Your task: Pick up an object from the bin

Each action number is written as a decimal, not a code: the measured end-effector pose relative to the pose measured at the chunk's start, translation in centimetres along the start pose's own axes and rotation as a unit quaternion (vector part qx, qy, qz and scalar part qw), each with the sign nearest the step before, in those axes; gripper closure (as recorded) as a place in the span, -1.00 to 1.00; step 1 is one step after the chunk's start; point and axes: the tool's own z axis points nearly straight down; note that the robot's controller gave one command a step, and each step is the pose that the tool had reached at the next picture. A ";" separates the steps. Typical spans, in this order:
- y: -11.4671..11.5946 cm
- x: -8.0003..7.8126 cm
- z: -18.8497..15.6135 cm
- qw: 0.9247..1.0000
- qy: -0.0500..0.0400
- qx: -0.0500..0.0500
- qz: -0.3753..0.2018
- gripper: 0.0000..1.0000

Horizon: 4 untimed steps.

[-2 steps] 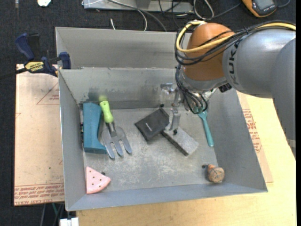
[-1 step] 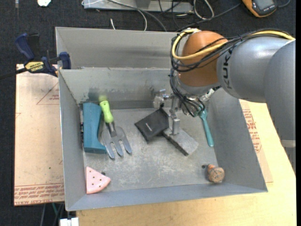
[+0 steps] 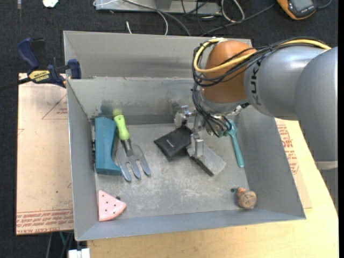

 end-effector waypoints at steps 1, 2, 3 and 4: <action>-0.5 0.2 0.4 1.000 -0.002 -0.001 -0.001 -1.00; -0.7 -0.2 0.0 1.000 -0.011 0.000 0.005 1.00; -0.6 -0.2 0.0 1.000 -0.010 0.001 0.007 1.00; 0.0 1.2 -4.9 1.000 -0.003 -0.001 -0.001 1.00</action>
Offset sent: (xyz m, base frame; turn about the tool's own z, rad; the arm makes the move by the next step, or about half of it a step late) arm -0.0022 -0.0057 -0.0053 0.0133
